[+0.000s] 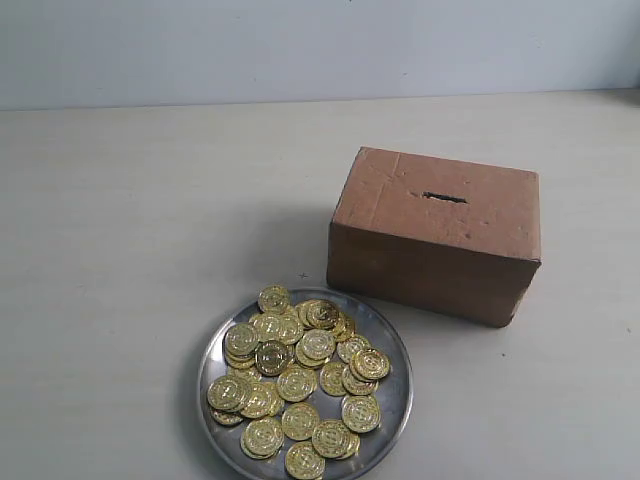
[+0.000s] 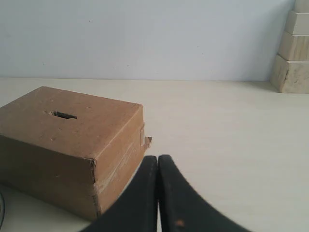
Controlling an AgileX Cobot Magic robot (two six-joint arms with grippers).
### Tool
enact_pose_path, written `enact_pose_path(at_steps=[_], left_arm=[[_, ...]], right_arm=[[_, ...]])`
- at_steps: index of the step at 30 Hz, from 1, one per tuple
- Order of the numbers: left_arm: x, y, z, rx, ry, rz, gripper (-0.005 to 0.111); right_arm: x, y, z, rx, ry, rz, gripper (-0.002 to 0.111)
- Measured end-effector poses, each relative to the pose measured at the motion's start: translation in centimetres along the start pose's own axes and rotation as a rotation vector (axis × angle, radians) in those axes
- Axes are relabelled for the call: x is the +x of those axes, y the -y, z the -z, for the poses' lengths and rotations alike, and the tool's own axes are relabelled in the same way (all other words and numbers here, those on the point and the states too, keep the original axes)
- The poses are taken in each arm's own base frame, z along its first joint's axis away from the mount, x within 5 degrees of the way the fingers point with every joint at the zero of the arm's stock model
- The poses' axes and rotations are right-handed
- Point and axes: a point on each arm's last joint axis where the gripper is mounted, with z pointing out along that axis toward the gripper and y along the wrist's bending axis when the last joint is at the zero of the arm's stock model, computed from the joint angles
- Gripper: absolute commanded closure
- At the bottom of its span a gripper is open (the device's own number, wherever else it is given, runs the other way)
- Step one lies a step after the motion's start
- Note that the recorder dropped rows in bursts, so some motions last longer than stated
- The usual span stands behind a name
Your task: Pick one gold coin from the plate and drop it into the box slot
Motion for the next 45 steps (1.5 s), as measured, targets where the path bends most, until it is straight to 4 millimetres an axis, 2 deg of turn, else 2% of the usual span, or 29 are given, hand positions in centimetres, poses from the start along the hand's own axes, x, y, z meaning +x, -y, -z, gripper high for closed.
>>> enact_pose_path(at_steps=[26,38,45], left_arm=[[0.0,0.0,0.0,0.0,0.0,0.0,0.107],[0.0,0.0,0.0,0.0,0.0,0.0,0.107],[0.0,0.0,0.0,0.0,0.0,0.0,0.107]], right_arm=[[-0.1,0.0,0.0,-0.003,0.008,-0.043,0.108],[-1.6,-0.3,0.2,-0.048,0.178,-0.135,0.108],[-3.5,-0.4,0.7,-0.072,0.39,-0.139,0.108]])
